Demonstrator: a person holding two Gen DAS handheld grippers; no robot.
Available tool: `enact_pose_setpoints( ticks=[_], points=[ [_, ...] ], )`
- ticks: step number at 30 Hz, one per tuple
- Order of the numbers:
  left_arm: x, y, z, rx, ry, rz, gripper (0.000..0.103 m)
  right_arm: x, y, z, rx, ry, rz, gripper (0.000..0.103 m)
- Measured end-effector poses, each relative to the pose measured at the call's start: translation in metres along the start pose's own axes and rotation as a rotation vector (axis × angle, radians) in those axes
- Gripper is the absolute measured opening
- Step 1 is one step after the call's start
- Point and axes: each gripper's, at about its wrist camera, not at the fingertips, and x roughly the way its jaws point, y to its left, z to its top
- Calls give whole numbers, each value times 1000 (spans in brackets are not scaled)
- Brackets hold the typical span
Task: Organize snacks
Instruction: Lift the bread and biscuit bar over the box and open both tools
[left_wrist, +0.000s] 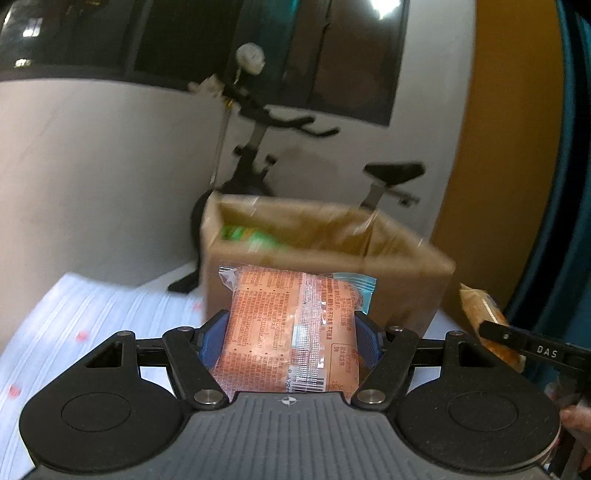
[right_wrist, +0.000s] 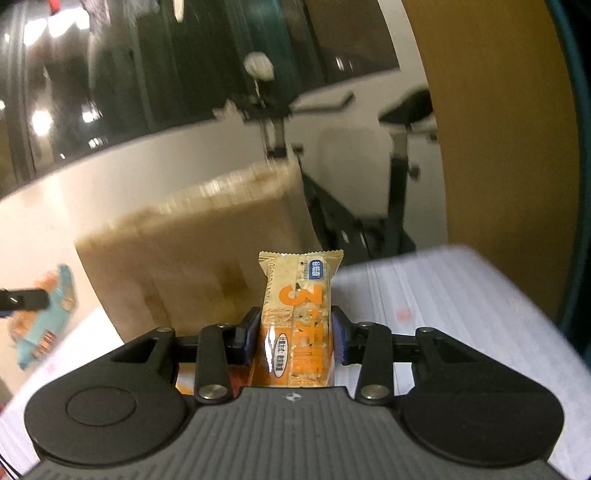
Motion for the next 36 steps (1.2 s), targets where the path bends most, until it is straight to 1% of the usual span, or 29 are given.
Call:
enact_pose_setpoints(
  ticks=[3,5,8,10,13,15,17,18,19,21,23,24,28,29,30,32,36],
  points=[
    [10,-10,25,-9,-37,-46,73,6,12,32,-31,-57,35,41],
    [23,-20,39,3,-49,-76,73,14,20,51,-60,-85,63,41],
    [50,-32,58,35,-62,-76,73,35,31,76,-87,-113,103,41],
    [71,-34,64,38,-51,-76,73,54,38,89,-116,-115,123,41],
    [102,-29,74,19,-17,-80,73,89,44,100,-152,-95,119,41],
    [118,-27,78,36,3,-59,73,114,43,103,-144,-52,104,41],
    [138,-29,83,57,39,-25,73,138,41,104,-136,-8,90,41],
    [146,-29,86,58,54,-31,73,147,42,104,-143,6,84,41],
    [155,-30,86,58,67,-43,73,153,43,103,-152,19,77,41],
    [169,-32,86,74,86,-30,73,164,46,99,-165,50,56,41],
    [183,-30,88,92,91,-19,73,170,48,96,-172,59,44,41],
    [188,-30,87,93,89,-29,73,172,48,94,-176,59,37,41],
    [196,-26,84,82,96,-15,80,176,49,88,-201,71,9,44],
    [195,-24,85,80,93,-10,80,175,49,87,-215,66,16,47],
    [191,-24,85,78,91,-6,80,173,49,87,-226,60,17,53],
    [181,-22,85,69,85,-5,80,165,50,86,-235,46,11,57],
    [164,-19,90,46,84,-8,80,145,48,87,-215,30,22,57]
  ],
)
